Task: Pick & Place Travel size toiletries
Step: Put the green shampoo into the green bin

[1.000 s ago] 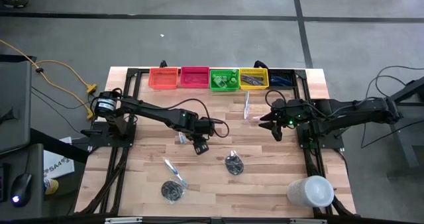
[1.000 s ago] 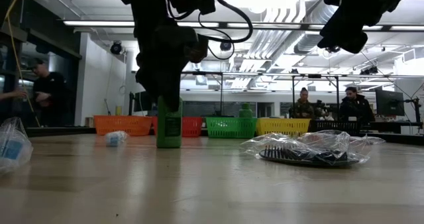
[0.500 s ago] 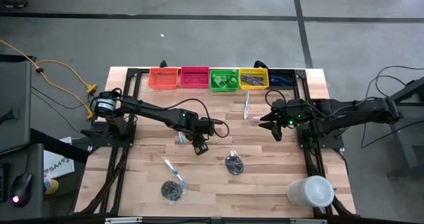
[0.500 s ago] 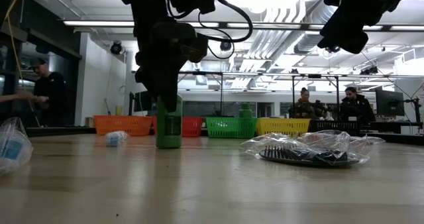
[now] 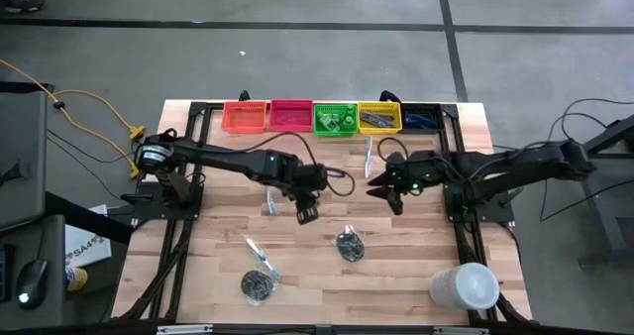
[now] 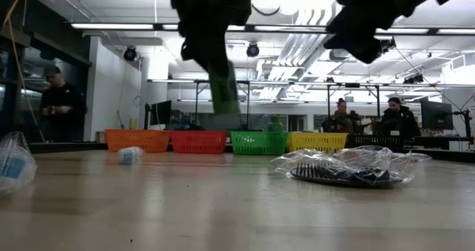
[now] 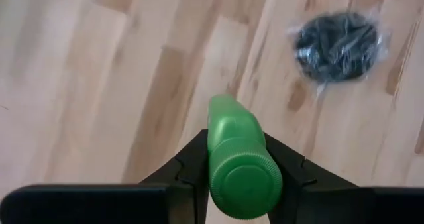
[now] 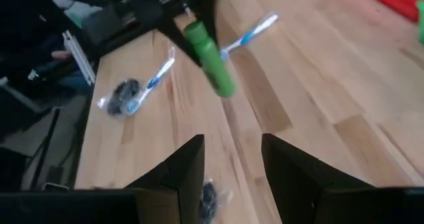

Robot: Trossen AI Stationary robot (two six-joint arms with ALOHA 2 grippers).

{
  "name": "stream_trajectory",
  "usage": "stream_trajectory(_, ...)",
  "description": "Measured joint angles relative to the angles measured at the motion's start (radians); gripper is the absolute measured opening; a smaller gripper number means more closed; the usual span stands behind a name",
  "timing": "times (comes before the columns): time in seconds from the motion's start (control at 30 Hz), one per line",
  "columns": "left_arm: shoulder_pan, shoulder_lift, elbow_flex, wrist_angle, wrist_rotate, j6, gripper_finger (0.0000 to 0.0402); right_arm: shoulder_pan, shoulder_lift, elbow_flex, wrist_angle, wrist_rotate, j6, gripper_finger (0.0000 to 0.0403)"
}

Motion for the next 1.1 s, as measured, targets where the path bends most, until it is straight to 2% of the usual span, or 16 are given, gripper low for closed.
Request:
stream_trajectory(0.2,0.031,0.001,0.095,-0.027,0.003,0.066,0.0095,0.000,0.130,0.029,0.092,-0.050,-0.077,0.0167)
stream_trajectory(0.47,0.035,0.001,0.173,-0.037,0.012,0.141,0.0096,-0.004,0.346,0.211,0.091,-0.006,-0.280,0.0258)
stream_trajectory(0.6,0.035,0.001,0.194,-0.041,0.013,0.148,0.0096,-0.029,0.449,0.289,0.090,0.008,-0.329,0.0285)
stream_trajectory(0.7,0.033,0.001,0.197,-0.044,0.012,0.149,0.0096,-0.051,0.510,0.334,0.089,-0.010,-0.335,0.0290)
stream_trajectory(0.9,0.032,-0.001,0.197,-0.040,0.035,0.167,0.0096,-0.064,0.600,0.418,0.080,-0.160,-0.356,0.0282)
stream_trajectory(1.1,0.032,-0.003,0.197,-0.054,0.035,0.172,0.0096,-0.059,0.615,0.428,0.083,-0.172,-0.364,0.0246)
